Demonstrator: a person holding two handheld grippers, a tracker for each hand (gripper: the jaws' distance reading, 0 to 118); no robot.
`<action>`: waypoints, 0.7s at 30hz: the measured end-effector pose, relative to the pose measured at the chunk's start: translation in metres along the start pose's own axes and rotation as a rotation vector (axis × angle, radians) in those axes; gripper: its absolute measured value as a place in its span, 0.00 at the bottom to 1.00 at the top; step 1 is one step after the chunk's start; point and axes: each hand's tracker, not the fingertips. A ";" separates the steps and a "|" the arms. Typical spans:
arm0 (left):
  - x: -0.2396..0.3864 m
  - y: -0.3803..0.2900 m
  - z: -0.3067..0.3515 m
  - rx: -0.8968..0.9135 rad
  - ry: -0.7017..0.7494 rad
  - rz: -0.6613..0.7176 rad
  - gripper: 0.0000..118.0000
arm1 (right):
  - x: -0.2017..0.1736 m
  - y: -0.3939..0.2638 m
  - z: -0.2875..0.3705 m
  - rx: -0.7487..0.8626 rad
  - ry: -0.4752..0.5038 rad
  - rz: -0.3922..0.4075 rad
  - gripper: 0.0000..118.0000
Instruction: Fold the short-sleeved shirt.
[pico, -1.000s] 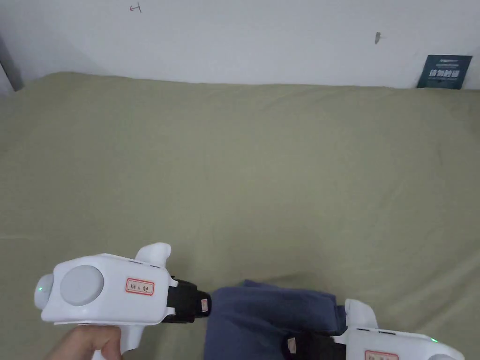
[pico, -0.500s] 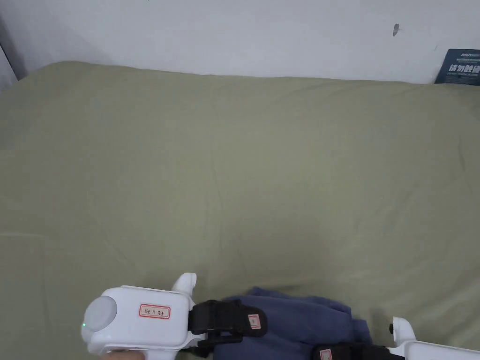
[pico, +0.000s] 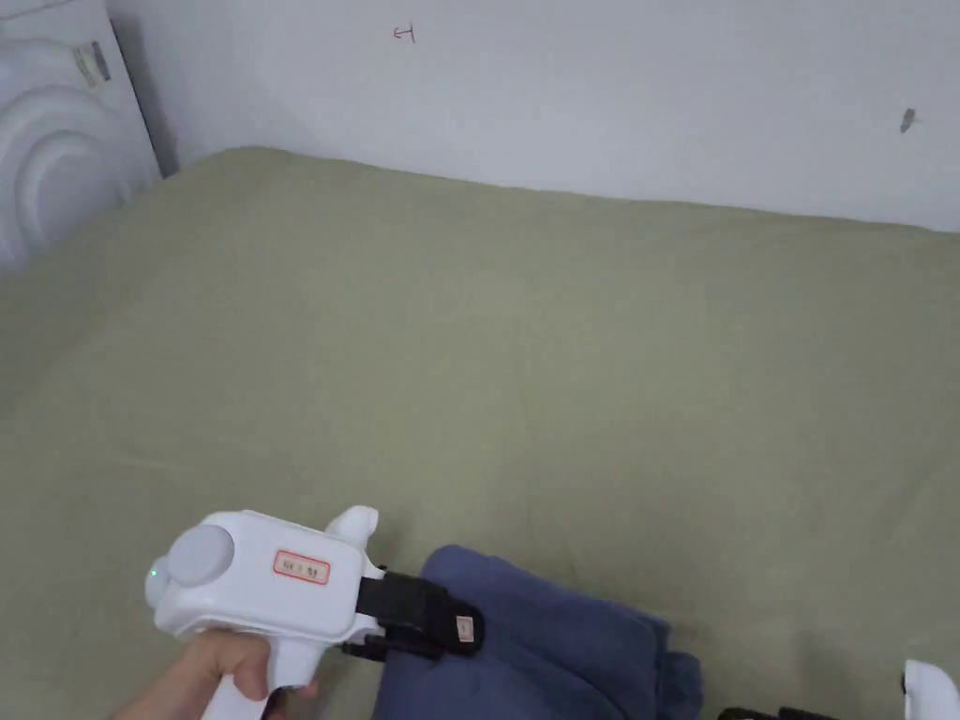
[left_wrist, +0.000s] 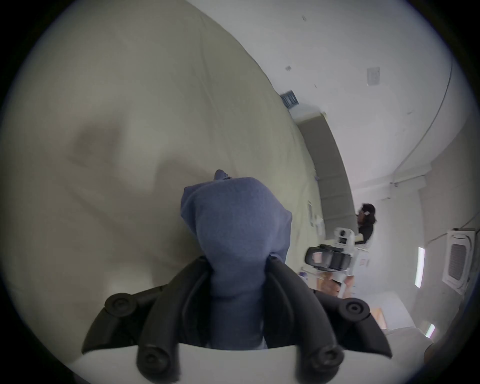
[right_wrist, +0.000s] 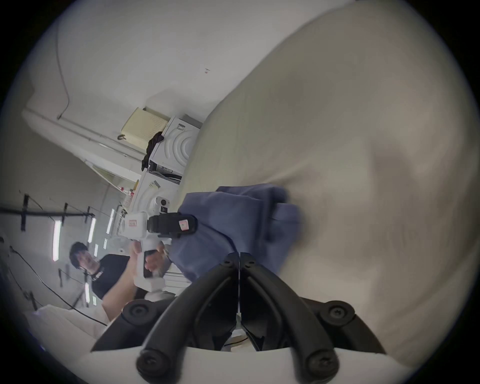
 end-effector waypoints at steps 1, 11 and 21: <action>-0.009 0.010 0.020 0.005 0.032 -0.013 0.22 | -0.004 0.003 -0.001 0.007 -0.002 0.015 0.03; -0.107 0.096 0.194 0.052 0.405 0.037 0.22 | -0.020 0.029 -0.034 0.031 0.003 0.011 0.03; -0.102 0.121 0.197 -0.049 0.662 -0.057 0.96 | -0.013 0.038 -0.040 0.008 -0.025 0.021 0.03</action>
